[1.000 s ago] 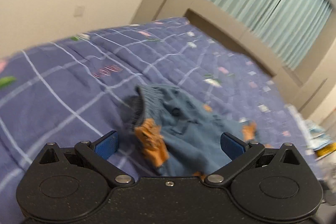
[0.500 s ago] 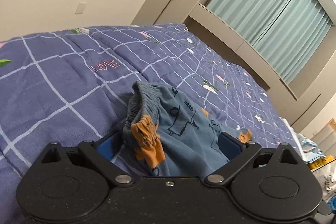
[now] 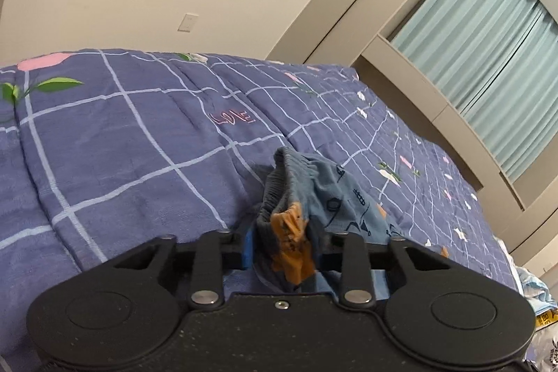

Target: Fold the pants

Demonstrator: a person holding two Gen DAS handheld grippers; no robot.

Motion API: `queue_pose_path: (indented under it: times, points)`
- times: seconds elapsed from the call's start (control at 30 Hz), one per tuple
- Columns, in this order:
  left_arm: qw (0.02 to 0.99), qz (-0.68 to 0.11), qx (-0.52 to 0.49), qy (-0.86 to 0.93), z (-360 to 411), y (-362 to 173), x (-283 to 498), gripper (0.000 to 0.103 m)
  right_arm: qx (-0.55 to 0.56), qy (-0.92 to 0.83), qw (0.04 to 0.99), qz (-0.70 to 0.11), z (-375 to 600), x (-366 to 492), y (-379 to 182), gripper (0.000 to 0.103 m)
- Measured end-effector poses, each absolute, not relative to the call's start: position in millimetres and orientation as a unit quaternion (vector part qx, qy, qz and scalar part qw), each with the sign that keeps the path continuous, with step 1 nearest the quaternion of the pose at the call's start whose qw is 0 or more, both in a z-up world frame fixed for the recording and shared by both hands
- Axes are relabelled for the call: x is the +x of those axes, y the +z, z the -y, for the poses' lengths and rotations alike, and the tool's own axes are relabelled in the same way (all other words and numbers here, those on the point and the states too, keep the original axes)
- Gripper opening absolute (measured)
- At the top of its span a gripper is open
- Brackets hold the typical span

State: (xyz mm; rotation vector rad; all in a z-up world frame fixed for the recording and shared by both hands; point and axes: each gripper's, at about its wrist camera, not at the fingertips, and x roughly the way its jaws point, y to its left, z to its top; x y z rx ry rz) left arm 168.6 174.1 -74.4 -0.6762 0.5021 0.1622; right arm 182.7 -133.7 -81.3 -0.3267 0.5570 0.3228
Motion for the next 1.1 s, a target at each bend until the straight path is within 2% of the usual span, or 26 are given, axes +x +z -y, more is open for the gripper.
queue_pose_path:
  times: [0.1,0.37,0.67,0.87,1.1]
  points:
    - [0.914,-0.246,-0.313,0.077,-170,-62,171,0.02,-0.159,0.158,0.936,-0.273,133,183,-81,0.103]
    - [0.954,-0.222,-0.199,0.025,-129,-2,181,0.019,-0.116,0.152,0.951,-0.241,149,174,-66,0.103]
    - [0.969,-0.212,-0.064,-0.109,-19,50,202,0.019,-0.112,0.091,0.964,-0.222,217,164,-44,0.103]
    - [0.953,-0.228,0.006,-0.2,61,46,204,0.019,-0.129,0.04,0.966,-0.22,267,151,-44,0.103]
    - [0.925,-0.267,0.068,-0.263,127,1,206,0.02,-0.115,-0.004,0.964,-0.238,312,140,-53,0.103]
